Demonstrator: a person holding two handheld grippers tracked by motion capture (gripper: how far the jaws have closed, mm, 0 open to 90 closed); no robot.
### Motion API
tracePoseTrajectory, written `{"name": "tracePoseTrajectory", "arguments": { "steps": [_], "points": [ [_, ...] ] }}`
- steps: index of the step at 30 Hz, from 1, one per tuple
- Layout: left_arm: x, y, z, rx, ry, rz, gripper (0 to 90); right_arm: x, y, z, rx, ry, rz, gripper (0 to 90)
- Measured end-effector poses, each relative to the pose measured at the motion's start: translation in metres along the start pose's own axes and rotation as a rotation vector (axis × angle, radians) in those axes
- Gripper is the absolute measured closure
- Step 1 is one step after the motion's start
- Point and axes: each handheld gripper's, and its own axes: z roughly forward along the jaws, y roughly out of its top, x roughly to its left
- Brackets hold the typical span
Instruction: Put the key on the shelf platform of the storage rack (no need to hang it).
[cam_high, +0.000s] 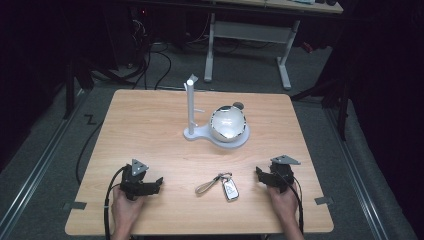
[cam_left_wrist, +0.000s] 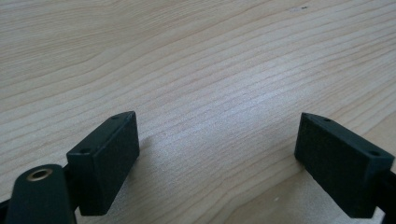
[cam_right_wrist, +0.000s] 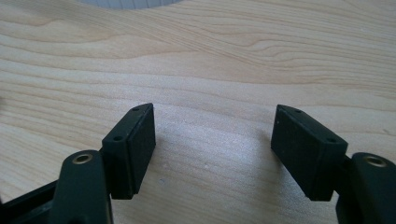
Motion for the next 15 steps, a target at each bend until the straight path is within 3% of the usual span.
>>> {"name": "tracePoseTrajectory", "arguments": {
  "steps": [15],
  "points": [
    [0.0005, 0.0002, 0.0002, -0.002, -0.004, 0.007, 14.0, -0.0001, 0.0001, 0.0, 0.001, -0.001, 0.002, 30.7]
  ]
}}
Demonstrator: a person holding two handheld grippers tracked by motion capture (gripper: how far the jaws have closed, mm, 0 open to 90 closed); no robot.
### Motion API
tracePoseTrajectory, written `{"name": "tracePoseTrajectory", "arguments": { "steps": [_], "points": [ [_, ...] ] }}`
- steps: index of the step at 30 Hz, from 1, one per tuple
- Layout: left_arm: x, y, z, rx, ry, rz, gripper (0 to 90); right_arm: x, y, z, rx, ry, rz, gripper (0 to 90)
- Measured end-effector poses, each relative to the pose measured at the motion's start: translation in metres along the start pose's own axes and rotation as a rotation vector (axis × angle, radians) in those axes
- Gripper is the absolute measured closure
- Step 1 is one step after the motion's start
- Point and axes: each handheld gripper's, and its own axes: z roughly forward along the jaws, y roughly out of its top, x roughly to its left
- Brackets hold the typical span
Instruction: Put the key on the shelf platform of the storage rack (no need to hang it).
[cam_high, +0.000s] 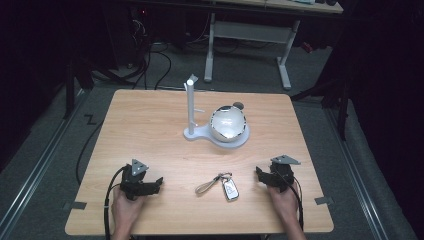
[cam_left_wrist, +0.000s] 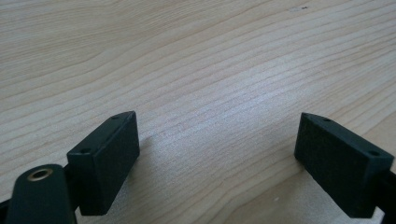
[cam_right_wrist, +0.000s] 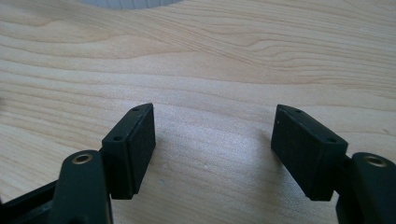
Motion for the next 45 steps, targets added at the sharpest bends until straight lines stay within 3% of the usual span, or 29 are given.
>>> {"name": "tracePoseTrajectory", "arguments": {
  "steps": [15, 18, 25, 32, 33, 45],
  "points": [
    [0.0, 0.0, 0.0, 0.0, 0.001, -0.003, 14.2, 0.0, -0.005, -0.005, -0.004, 0.009, -0.002, 32.2],
    [0.0, 0.0, 0.0, 0.0, 0.001, -0.004, 14.3, 0.004, -0.009, -0.01, -0.011, -0.006, -0.04, 32.1],
    [0.0, 0.0, 0.0, -0.001, 0.002, -0.006, 14.4, 0.009, -0.018, -0.022, -0.005, 0.022, -0.049, 32.4],
    [0.0, 0.0, 0.0, -0.003, 0.004, -0.008, 14.5, 0.019, -0.027, -0.033, -0.015, 0.081, -0.052, 32.6],
    [0.0, 0.0, 0.0, -0.001, 0.003, -0.008, 14.5, 0.025, -0.029, -0.037, -0.023, 0.109, -0.055, 32.8],
    [0.0, 0.0, 0.0, -0.003, 0.004, -0.009, 14.6, 0.052, -0.03, -0.055, -0.05, 0.207, -0.085, 35.0]
  ]
}}
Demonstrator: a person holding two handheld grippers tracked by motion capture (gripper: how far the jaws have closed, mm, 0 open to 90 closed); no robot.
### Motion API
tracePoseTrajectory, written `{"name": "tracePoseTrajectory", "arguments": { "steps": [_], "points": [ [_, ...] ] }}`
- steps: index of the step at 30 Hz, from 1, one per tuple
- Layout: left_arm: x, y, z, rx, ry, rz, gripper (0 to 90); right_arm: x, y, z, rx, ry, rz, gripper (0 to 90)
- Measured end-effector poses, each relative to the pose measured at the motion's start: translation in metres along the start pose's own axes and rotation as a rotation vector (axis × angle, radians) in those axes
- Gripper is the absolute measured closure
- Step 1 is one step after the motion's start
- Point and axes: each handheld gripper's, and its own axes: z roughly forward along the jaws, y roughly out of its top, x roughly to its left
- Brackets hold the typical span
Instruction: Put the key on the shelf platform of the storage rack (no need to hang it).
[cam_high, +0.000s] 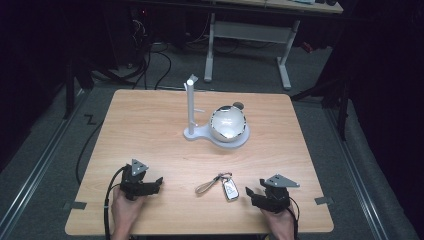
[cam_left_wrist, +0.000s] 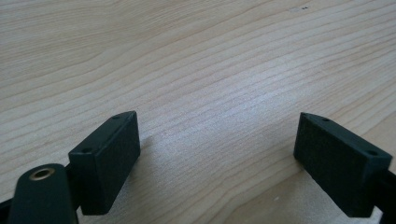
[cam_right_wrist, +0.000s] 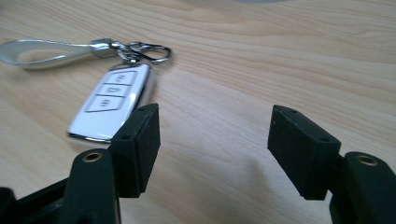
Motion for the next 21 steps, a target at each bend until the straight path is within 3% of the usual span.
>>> {"name": "tracePoseTrajectory", "arguments": {
  "steps": [4, 12, 21],
  "points": [
    [0.0, 0.0, 0.0, 0.0, 0.0, -0.001, 14.8, 0.013, 0.001, 0.0, -0.02, 0.025, -0.023, 36.2],
    [0.0, 0.0, 0.0, -0.001, 0.0, 0.001, 14.8, 0.034, 0.007, 0.011, -0.001, 0.086, -0.067, 35.2],
    [-0.001, 0.0, 0.0, 0.003, 0.002, -0.011, 14.8, 0.048, 0.015, 0.024, 0.029, 0.095, -0.098, 32.1]
  ]
}}
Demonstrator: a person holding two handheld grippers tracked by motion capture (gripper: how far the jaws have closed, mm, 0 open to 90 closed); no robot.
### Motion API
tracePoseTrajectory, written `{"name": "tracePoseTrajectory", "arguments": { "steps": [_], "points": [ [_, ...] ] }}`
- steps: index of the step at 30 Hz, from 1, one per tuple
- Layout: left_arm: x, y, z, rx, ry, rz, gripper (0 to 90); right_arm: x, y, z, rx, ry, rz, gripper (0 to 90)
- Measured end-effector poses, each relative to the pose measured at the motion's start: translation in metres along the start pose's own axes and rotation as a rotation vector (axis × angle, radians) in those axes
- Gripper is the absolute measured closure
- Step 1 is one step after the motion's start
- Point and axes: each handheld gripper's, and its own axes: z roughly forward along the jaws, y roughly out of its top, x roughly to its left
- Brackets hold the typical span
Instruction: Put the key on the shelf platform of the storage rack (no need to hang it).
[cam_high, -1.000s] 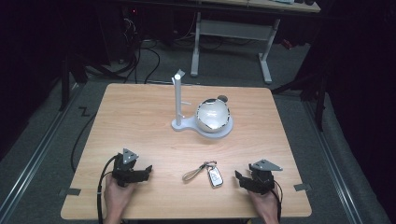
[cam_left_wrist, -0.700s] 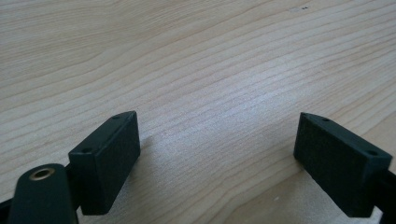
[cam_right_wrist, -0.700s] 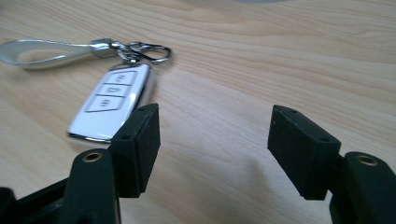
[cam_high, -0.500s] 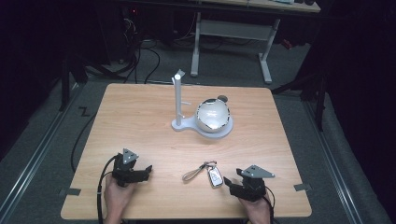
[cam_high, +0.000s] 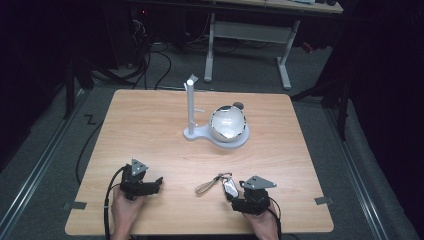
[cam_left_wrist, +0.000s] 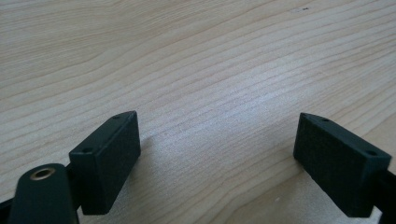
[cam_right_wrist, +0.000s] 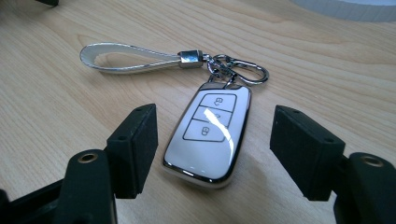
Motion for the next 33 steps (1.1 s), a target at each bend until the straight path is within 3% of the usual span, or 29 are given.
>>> {"name": "tracePoseTrajectory", "arguments": {
  "steps": [11, 20, 28, 33],
  "points": [
    [0.0, 0.0, 0.0, -0.001, -0.002, 0.005, 14.9, 0.008, 0.006, 0.016, 0.043, -0.032, -0.028, 31.0],
    [0.0, 0.0, 0.0, -0.002, -0.003, 0.008, 14.9, 0.007, 0.004, 0.023, 0.063, -0.056, -0.035, 37.2],
    [0.001, 0.0, 0.0, -0.002, -0.003, 0.009, 14.9, 0.006, 0.003, 0.021, 0.051, -0.055, -0.05, 48.0],
    [0.001, 0.0, 0.0, -0.003, -0.003, 0.01, 14.9, 0.005, 0.003, 0.021, 0.052, -0.049, -0.052, 48.9]
  ]
}}
